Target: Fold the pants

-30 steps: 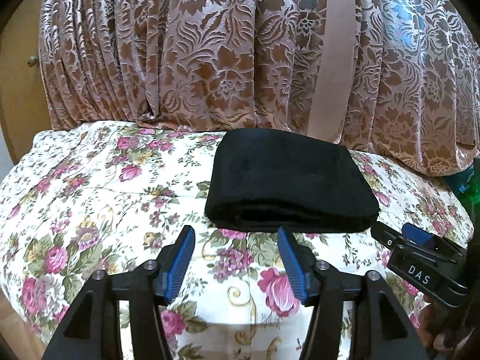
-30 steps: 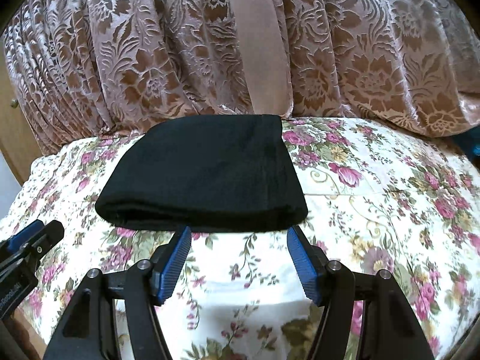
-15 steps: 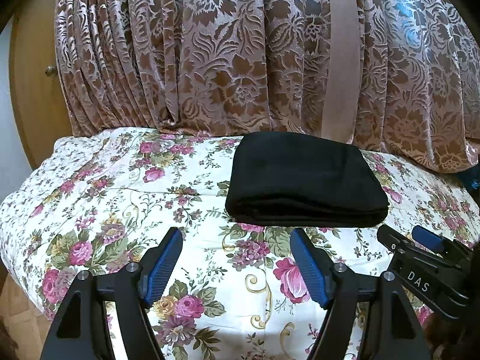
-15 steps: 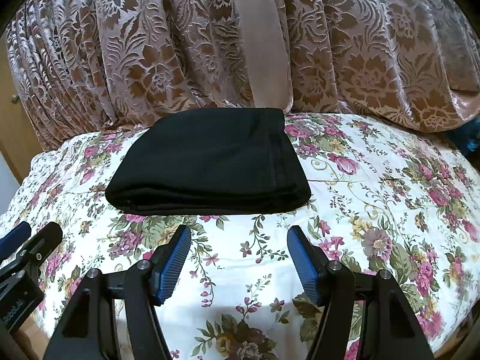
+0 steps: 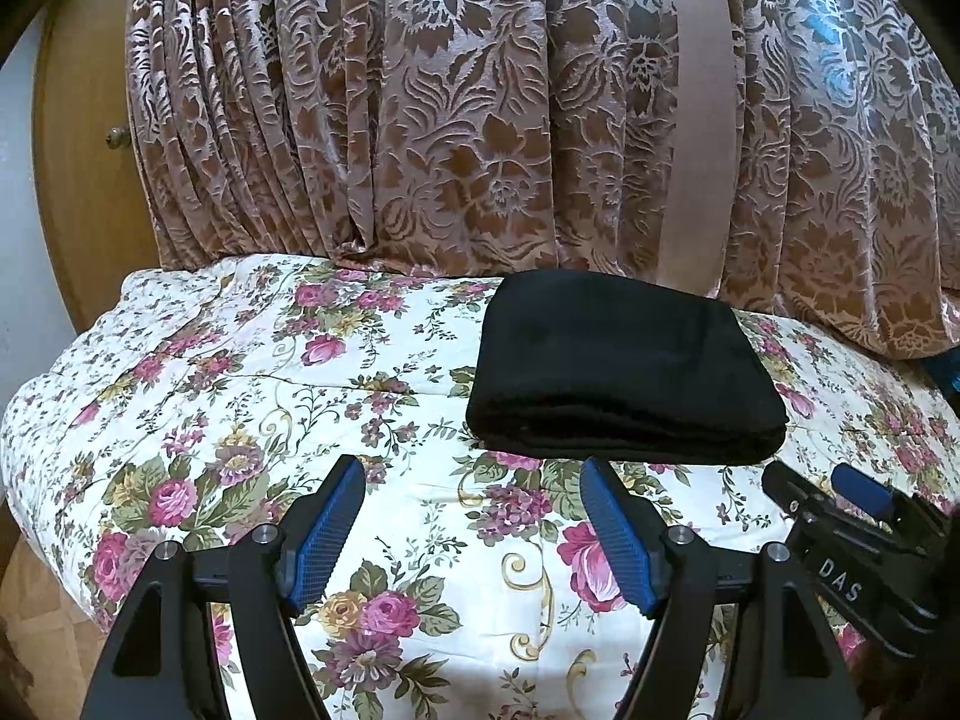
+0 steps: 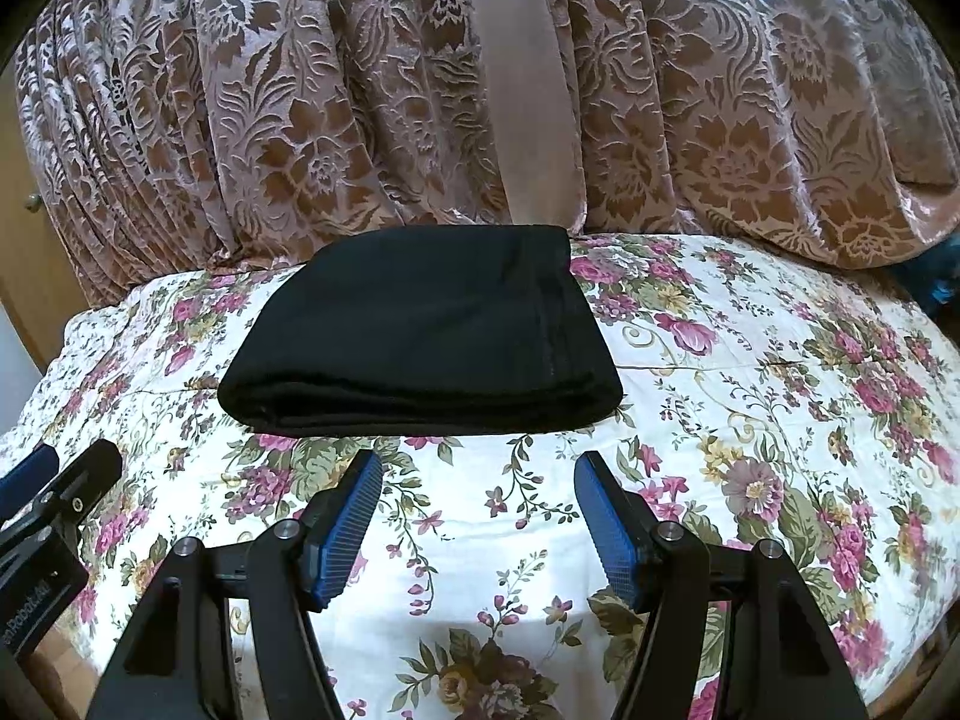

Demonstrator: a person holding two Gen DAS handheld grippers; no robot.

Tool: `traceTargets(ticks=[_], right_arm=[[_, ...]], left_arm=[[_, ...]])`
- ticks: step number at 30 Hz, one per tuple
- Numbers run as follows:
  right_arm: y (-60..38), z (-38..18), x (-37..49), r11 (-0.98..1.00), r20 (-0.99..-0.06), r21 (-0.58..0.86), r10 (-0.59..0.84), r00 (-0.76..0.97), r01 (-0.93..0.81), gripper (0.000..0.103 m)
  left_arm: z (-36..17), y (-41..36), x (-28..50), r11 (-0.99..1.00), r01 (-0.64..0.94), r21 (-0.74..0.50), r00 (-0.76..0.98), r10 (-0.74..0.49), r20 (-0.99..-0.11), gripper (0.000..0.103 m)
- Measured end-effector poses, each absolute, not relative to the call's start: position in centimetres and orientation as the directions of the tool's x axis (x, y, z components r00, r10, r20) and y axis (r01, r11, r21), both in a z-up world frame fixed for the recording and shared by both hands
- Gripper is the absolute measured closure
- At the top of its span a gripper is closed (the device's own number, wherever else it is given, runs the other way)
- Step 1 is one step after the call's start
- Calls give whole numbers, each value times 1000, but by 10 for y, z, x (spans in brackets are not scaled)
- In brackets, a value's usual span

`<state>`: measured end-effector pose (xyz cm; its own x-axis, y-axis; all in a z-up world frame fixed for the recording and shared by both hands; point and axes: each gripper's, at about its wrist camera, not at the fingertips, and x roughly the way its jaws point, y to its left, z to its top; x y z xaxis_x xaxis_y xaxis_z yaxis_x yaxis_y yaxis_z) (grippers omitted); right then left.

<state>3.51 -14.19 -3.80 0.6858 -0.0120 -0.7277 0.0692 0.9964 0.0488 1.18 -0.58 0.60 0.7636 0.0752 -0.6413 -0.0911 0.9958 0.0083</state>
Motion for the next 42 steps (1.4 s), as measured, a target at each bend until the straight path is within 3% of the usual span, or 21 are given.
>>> traceTargets(ticks=[42], right_arm=[[-135,-36,30,998,-729,36,-10,685,53,35]], left_arm=[[19,-10,1,996,-89,-29,775,51,-630,28]])
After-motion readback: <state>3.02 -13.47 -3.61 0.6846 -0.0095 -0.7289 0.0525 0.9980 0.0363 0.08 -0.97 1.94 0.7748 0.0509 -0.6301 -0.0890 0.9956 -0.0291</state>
